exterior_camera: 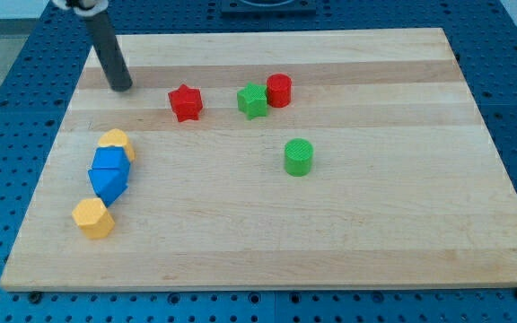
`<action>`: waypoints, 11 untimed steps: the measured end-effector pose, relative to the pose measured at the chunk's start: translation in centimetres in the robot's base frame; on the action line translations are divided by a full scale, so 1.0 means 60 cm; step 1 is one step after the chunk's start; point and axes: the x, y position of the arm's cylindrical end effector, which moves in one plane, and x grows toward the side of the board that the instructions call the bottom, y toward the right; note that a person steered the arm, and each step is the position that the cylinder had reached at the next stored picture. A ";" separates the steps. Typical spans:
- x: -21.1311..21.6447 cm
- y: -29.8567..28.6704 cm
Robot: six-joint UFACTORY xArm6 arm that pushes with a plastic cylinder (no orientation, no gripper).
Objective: Move red star to the center
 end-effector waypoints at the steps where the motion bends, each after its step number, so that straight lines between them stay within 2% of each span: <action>1: 0.062 0.005; 2: 0.061 0.018; 4: 0.067 0.123; 5: 0.068 0.214; 7: 0.077 0.200; 8: 0.077 0.130; 9: 0.004 0.111; 10: -0.062 0.144; 11: -0.017 0.170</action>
